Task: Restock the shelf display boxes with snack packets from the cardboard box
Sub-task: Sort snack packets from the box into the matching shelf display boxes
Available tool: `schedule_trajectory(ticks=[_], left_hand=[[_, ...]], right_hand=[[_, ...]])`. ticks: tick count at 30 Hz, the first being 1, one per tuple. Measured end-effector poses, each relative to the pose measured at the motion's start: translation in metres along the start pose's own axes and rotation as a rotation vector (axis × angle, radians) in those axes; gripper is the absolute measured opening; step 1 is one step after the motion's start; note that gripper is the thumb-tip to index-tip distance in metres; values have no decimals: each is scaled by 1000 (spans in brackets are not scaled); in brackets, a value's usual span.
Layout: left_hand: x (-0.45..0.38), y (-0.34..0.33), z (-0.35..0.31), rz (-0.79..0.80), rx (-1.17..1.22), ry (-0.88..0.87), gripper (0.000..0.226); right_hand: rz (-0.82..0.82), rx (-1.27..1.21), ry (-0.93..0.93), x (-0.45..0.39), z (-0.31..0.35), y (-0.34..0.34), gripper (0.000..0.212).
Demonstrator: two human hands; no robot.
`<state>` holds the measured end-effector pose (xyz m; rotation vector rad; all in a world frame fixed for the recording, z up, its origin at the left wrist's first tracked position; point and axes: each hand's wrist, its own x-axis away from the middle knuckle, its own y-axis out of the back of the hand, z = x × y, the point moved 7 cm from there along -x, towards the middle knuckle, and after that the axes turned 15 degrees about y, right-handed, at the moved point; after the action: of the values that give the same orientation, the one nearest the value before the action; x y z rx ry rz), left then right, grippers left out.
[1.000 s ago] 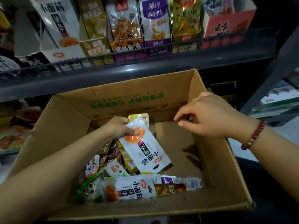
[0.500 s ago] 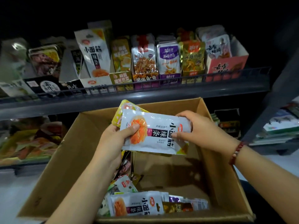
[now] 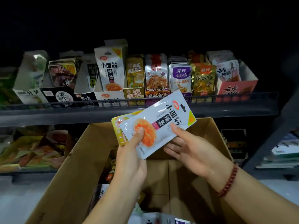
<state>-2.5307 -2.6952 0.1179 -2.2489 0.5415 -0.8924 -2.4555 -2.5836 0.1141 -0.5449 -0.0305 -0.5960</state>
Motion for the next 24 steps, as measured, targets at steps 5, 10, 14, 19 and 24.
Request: schedule_trajectory(ticks=[5, 10, 14, 19, 24], left_hand=[[4, -4, 3, 39, 24, -5, 54], [14, -9, 9, 33, -70, -35, 48], [15, -12, 11, 76, -161, 10, 46], [13, -14, -2, 273, -197, 248, 49], [10, -5, -16, 274, -479, 315, 30]], right_hand=[[-127, -69, -42, -1, -15, -5, 50], [-96, -206, 184, -5, 0, -14, 45], [-152, -201, 261, -12, 9, -3, 48], [-104, -97, 314, -19, 34, 9, 41], [61, 157, 264, -16, 37, -3, 30]])
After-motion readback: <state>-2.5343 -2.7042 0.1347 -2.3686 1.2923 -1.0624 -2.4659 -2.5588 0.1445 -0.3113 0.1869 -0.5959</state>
